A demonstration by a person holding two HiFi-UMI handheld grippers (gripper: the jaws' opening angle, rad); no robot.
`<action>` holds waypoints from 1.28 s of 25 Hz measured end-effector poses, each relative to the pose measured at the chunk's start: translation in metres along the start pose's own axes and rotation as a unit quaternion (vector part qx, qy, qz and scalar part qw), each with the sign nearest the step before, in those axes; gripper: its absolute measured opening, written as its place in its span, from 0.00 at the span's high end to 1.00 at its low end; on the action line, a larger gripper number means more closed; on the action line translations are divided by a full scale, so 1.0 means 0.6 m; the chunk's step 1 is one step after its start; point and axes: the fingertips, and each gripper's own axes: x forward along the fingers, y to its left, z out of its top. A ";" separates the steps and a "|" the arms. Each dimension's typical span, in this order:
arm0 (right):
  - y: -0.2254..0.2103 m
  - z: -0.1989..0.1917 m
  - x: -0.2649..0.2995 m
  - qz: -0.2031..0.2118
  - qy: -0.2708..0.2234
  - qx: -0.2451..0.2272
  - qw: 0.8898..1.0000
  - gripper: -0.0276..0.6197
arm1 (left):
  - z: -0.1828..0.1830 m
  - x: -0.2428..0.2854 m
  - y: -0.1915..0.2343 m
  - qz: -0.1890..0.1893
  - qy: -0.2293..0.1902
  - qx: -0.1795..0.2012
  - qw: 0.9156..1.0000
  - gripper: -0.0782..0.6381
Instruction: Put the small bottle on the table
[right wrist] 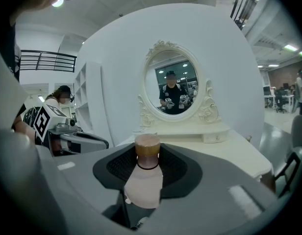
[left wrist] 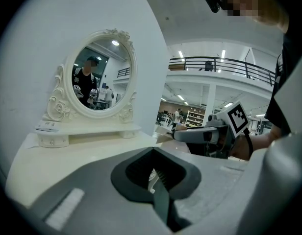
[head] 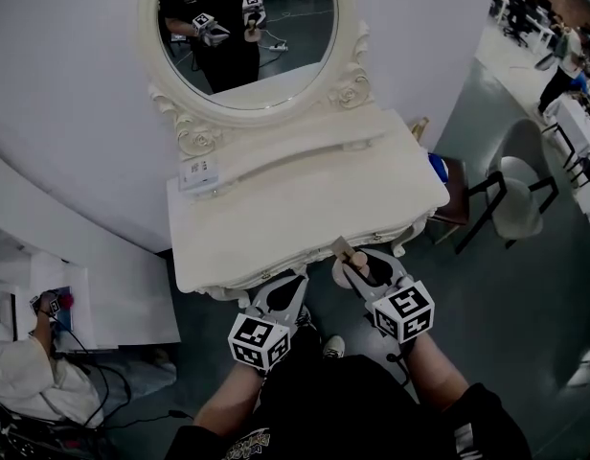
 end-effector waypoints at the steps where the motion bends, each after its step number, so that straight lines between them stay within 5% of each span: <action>1: 0.000 0.001 0.004 0.001 0.001 -0.001 1.000 0.70 | 0.001 0.000 0.004 0.001 -0.001 -0.001 1.000 0.89; 32: -0.046 0.054 0.191 0.012 0.018 0.010 1.000 0.70 | 0.051 0.069 0.183 0.015 -0.003 -0.025 1.000 0.89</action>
